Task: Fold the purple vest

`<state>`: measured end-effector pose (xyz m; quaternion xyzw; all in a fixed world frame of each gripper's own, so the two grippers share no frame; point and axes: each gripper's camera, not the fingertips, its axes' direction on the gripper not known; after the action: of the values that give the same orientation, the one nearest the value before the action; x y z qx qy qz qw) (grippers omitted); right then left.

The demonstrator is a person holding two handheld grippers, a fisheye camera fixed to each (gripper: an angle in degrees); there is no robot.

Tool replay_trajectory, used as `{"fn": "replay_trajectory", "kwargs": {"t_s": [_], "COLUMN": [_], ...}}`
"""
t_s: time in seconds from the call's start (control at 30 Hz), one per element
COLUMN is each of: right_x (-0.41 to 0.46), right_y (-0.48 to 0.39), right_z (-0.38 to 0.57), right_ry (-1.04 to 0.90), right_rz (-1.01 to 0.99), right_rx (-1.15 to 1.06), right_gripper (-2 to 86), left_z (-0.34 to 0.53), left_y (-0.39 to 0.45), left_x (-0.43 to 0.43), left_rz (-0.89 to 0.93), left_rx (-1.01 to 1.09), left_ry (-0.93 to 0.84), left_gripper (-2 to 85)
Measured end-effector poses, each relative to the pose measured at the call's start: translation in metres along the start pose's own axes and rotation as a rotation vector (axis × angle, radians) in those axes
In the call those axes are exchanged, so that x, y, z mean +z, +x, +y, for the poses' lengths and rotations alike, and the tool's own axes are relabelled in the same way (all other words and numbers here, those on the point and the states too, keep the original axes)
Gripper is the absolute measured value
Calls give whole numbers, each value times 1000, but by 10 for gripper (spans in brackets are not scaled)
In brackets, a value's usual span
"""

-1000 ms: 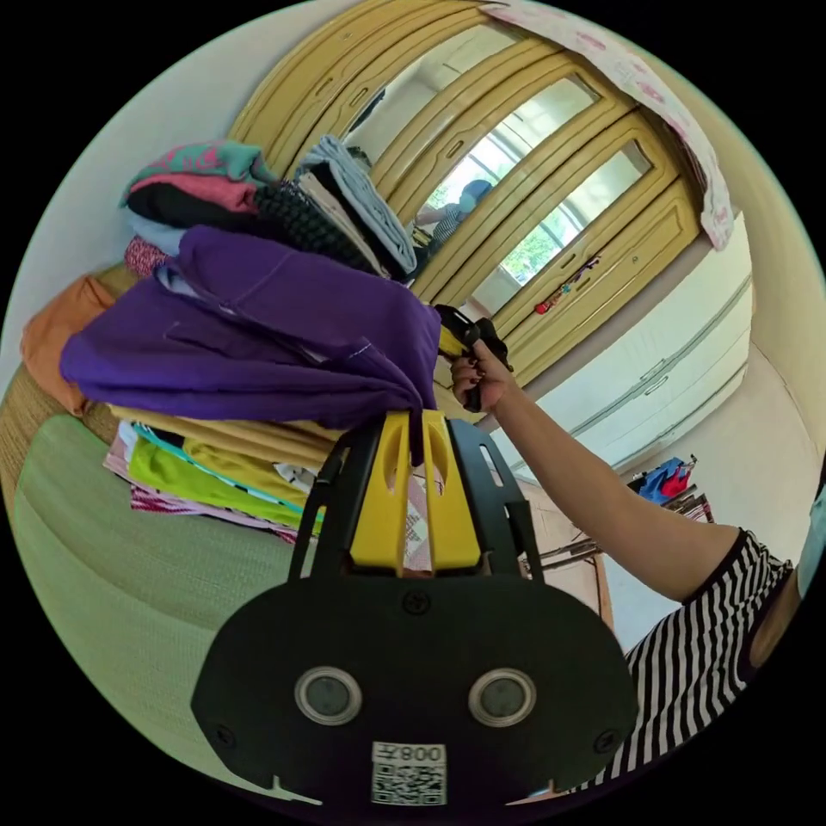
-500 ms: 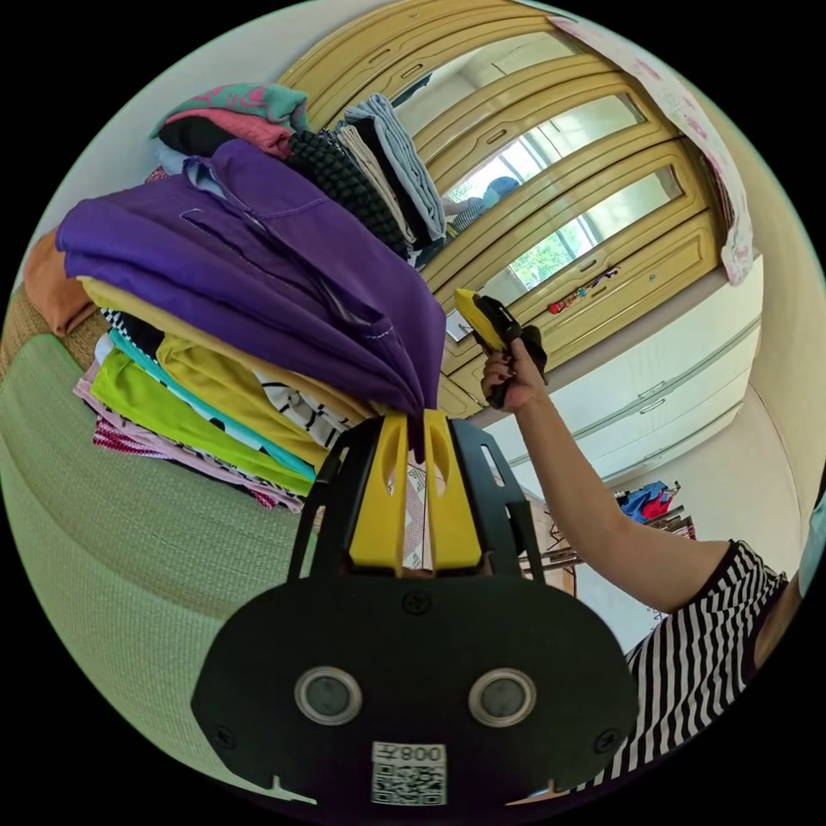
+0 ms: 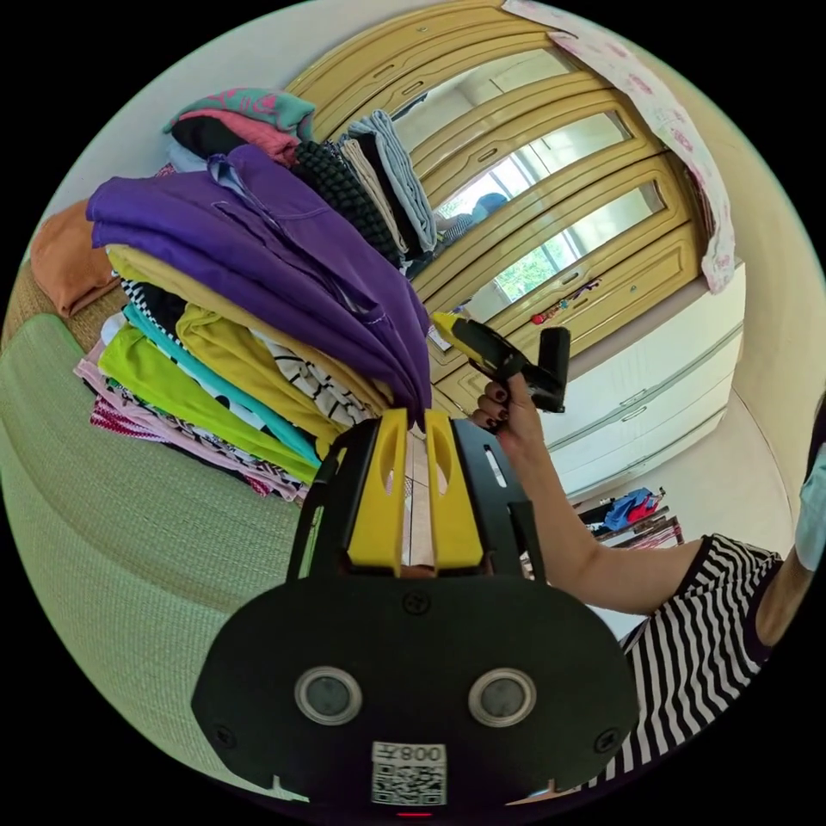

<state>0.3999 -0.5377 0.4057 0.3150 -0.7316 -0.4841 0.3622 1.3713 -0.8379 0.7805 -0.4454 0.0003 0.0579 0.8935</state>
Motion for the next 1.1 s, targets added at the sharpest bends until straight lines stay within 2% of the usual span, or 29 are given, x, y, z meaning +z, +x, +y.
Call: {"fn": "replay_trajectory", "kwargs": {"t_s": [0.1, 0.23, 0.4, 0.57, 0.7, 0.83, 0.93, 1.1], "right_x": [11, 63, 65, 50, 67, 129, 187, 281], "right_y": [-57, -98, -124, -175, -222, -261, -280, -300], "right_z": [11, 33, 46, 66, 87, 106, 112, 100], "right_ry": [-25, -179, -127, -67, -95, -218, -304, -401], "right_rz": [36, 116, 133, 87, 76, 26, 23, 22], "right_rx": [-119, -182, -163, -227, -321, -354, -361, -332], "right_gripper": [0, 0, 0, 0, 1, 5, 13, 56], "left_z": [4, 16, 40, 90, 160, 228, 266, 305], "left_y": [-6, -9, -12, -27, -69, -112, -133, -147], "left_x": [9, 17, 8, -4, -4, 8, 25, 29], "left_rz": [5, -34, -100, -293, -542, -678, -684, -638], "left_rx": [-18, -25, 6, 13, -105, -250, -302, -306], "left_ry": [-10, -24, -13, -72, -202, -308, -356, -220], "left_gripper": [30, 18, 10, 5, 3, 2, 2, 3]}}
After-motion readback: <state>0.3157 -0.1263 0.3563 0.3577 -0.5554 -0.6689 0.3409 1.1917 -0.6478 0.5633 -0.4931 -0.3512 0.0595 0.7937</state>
